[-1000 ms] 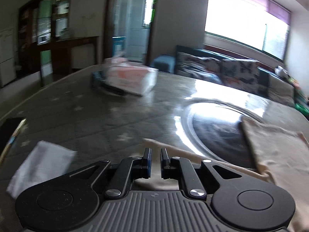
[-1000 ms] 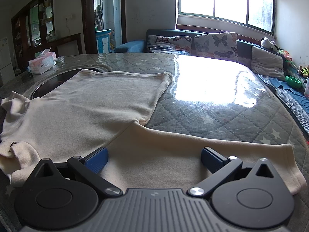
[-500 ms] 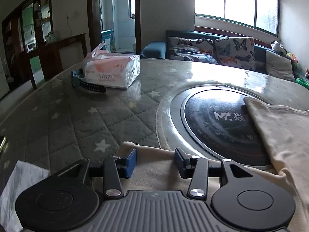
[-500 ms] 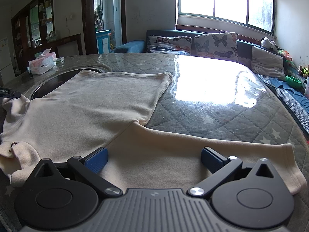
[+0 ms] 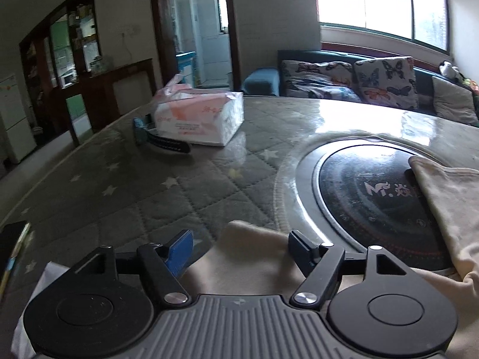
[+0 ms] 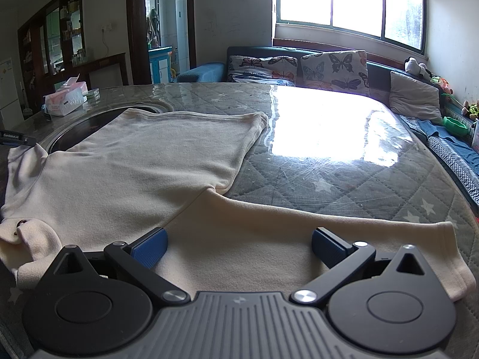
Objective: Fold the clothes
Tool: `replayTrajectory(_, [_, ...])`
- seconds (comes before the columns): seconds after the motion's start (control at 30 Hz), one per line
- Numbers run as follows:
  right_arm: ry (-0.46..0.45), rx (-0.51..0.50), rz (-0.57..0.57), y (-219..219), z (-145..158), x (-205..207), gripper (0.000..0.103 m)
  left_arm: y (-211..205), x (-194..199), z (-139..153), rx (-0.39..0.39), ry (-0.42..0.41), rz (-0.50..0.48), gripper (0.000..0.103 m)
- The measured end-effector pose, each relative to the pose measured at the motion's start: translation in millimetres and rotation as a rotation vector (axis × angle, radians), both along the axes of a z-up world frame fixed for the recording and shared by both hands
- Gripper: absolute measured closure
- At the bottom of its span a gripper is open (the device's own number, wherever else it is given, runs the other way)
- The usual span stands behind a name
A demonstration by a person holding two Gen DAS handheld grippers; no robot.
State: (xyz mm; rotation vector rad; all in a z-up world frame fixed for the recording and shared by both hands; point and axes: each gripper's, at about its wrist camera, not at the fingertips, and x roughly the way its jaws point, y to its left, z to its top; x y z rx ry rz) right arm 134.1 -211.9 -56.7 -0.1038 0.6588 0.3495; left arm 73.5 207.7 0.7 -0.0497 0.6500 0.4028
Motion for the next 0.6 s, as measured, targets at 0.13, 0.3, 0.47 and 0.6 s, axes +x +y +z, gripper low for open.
replayTrajectory(0.13, [0.000,0.001,0.000,0.7,-0.2,0.3,0.000,-8.0,-13.8,-1.4,0.006,0.003,0.001,0.020])
replayTrajectory(0.3, [-0.001,0.002,0.000,0.8,-0.1,0.3,0.000,-16.4,-23.1,-5.0,0.064,0.002,0.003,0.025])
replayTrajectory(0.47, [-0.001,0.003,-0.001,0.9,-0.1,0.0,0.000,-17.1,-32.2,-7.4,0.140,0.016,0.022,0.055])
replayTrajectory(0.6, [-0.001,0.002,-0.001,1.2,-0.4,0.0,0.000,-12.3,-36.8,-7.2,0.173,0.029,0.055,0.055])
